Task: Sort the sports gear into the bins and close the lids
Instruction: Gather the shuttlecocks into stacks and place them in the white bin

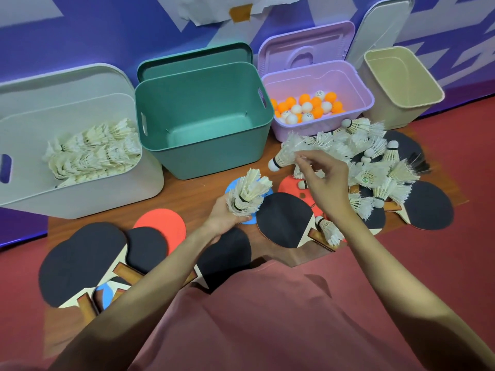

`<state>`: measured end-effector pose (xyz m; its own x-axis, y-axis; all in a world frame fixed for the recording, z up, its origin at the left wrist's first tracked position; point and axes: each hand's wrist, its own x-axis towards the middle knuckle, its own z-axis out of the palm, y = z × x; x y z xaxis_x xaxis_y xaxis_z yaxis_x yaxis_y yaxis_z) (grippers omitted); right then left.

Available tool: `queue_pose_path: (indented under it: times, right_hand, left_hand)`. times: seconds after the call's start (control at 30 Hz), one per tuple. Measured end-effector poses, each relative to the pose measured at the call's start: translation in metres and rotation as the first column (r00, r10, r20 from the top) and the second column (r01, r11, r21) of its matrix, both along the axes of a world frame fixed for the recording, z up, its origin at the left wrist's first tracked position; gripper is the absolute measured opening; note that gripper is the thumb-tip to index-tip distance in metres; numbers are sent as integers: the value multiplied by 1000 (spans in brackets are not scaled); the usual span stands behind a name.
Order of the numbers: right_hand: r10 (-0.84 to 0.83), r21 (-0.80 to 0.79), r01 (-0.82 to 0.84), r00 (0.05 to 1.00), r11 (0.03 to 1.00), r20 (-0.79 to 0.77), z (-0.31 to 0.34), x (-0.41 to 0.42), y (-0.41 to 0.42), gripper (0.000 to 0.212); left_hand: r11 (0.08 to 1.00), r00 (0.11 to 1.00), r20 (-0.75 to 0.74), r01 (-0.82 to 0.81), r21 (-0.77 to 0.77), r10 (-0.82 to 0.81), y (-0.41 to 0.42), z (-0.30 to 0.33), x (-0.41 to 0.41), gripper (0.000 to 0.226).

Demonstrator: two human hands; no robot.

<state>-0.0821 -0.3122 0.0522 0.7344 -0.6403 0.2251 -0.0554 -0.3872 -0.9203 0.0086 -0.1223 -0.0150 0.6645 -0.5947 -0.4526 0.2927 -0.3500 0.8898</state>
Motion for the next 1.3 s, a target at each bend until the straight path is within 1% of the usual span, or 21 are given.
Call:
queue_pose_path:
  times: [0.07,0.17,0.2,0.27,0.43,0.5,0.53,0.6,0.63,0.67,0.73,0.8,0.87,0.9,0.97,1.07,1.17,1.23,1.3]
  right_hand:
    - [90,14,-89,995,996,-39,-5,1,6,10]
    - [258,-99,-279,948,955,-186,-14,1,17,11]
    - [289,-123,-319,933,940,-214,-15,0,20,11]
    - [287,-132,-319,934,939,-214,-16,-1,22,12]
    - [268,-125,-285,954,950,-133,-11,-7,16,21]
    - [215,-118,-226,972,967,-95,-8,-12,9,21]
    - [151,-105,-160,985,981,-88,-8,-15,4,20]
    - [-36,-84,26,992,996,-121,-19,-26,-9,19]
    - [-139,-79,128,978,989,-153,-28,-33,-15,21]
    - [-235,-65,227,952,972,-195,-40,-42,-19,23]
    - [-403,-18,420,859,908,-317,-66,-62,-24,28]
    - [-517,-21,569,732,822,-444,-90,-80,-20,26]
    - [-583,-47,660,626,750,-518,-109,-93,-9,25]
    - [-597,-43,688,594,724,-539,-117,-98,-3,26]
    - [-596,-12,710,581,704,-555,-126,-102,7,30]
    - [-546,41,681,620,731,-564,-134,-101,12,27]
    - [-541,3,654,628,756,-559,-136,-99,10,23]
    - [-552,-33,632,649,775,-524,-129,-96,11,19]
    - [-541,-48,582,719,812,-436,-112,-88,14,18]
  left_hand:
    - [1000,1000,9,21,-10,-21,-1,3,-1,54]
    - [999,999,8,35,-31,-35,-6,6,-2,54]
    - [999,999,6,38,-36,-38,-7,7,-2,55]
    - [998,999,-11,41,-52,-42,-8,6,-4,57]
    - [996,998,-56,19,-84,-24,-7,4,-8,56]
    - [996,998,-54,22,-83,-27,-7,5,-8,55]
    - [996,998,-50,23,-81,-27,-8,5,-8,55]
    - [997,998,-50,21,-70,-24,-7,3,-9,52]
    - [998,999,-47,20,-59,-23,-6,1,-10,51]
    - [999,999,-46,20,-47,-22,-6,-2,-11,50]
    - [999,998,-49,24,-31,-26,-4,-8,-13,49]
    - [999,997,-57,47,-21,-48,-4,-12,-15,49]
    - [997,996,-57,73,-12,-74,-4,-13,-18,49]
    - [996,995,-50,86,-7,-86,-5,-14,-19,49]
    - [995,995,-36,96,0,-96,-5,-15,-21,48]
    - [993,992,-36,119,-6,-119,-4,-18,-21,48]
    - [990,990,-29,139,-9,-139,-4,-18,-23,50]
    - [989,989,-26,147,1,-147,-2,-18,-22,50]
    - [988,988,-23,152,11,-151,0,-19,-21,48]
